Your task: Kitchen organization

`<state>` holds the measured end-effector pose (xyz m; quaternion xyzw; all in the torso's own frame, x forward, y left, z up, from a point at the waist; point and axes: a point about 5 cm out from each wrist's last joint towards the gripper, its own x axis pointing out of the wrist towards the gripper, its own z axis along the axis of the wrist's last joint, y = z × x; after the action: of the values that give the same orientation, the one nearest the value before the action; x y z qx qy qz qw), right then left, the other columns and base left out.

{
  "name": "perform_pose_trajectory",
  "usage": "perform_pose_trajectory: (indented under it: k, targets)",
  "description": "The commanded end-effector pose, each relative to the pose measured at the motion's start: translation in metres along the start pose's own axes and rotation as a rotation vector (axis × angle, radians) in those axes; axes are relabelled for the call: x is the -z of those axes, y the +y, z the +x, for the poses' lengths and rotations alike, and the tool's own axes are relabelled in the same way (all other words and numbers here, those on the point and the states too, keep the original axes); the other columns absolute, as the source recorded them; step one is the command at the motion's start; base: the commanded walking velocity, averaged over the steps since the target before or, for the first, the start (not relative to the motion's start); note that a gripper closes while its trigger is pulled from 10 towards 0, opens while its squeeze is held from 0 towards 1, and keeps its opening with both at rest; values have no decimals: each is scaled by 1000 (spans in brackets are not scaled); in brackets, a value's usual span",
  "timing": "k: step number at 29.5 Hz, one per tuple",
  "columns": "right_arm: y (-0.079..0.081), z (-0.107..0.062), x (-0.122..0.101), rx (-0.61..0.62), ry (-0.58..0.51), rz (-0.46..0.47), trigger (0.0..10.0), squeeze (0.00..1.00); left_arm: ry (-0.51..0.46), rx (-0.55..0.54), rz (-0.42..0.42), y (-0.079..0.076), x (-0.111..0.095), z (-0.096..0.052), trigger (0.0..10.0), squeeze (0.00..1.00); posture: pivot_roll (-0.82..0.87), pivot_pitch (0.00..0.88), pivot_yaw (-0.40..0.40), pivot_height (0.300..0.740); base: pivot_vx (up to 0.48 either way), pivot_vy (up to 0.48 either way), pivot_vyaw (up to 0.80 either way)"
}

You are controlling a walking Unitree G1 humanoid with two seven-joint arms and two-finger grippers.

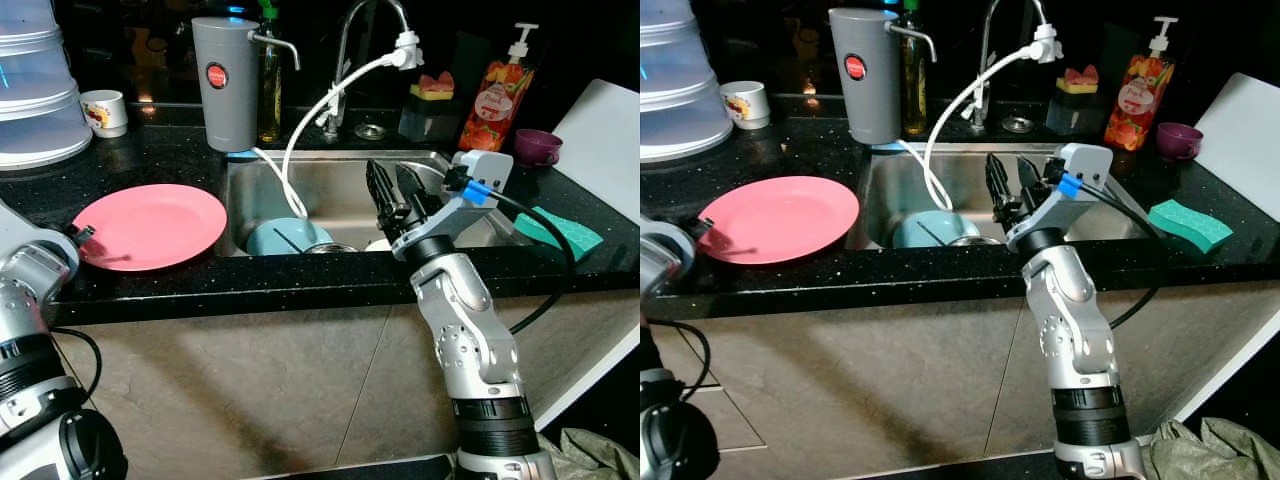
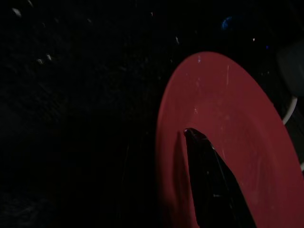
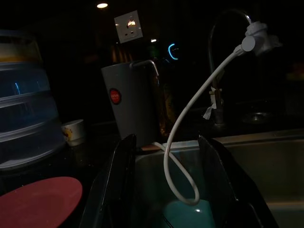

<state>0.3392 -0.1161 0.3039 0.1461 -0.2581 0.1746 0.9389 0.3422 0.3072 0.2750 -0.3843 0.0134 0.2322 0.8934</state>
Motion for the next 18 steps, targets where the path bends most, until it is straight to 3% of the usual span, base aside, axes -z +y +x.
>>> perform_pose_trajectory:
  k: [1,6,8,9,10,12,13,14,15,18]
  targets:
    - [0,-1,-6,-4,-20,-3,10000,0,33,-16,-20,4,6,1,10000,0,122,151,-57,740,0,0,0]
    - [1,0,-7,-9,-20,-1,10000,0,122,45,-72,4,23,3,10000,0,122,148,-60,740,0,0,0]
    - [2,0,-7,-12,-21,0,10000,0,149,91,-75,1,29,2,7451,0,119,142,-62,740,0,0,0]
    - [2,0,-7,-12,-21,0,10000,0,149,91,-75,1,29,2,7451,0,119,142,-62,740,0,0,0]
    - [2,0,-7,-13,-22,0,10000,0,171,118,-80,0,34,2,8392,0,118,139,-63,740,0,0,0]
    - [2,0,-8,-15,-23,0,10000,0,205,137,-94,0,42,2,8431,0,118,139,-63,740,0,0,0]
    - [2,0,-8,-15,-23,-1,10000,0,208,136,-98,1,44,2,3490,0,114,137,-64,740,0,0,0]
    - [2,0,-8,-15,-23,-1,10000,0,208,136,-98,1,44,2,3490,0,114,137,-64,740,0,0,0]
    - [2,0,-8,-16,-22,-1,10000,0,201,132,-113,2,45,2,0,0,111,134,-64,740,0,0,0]
    - [2,0,-8,-18,-22,-1,10000,0,193,130,-126,3,46,2,0,0,110,133,-66,740,0,0,0]
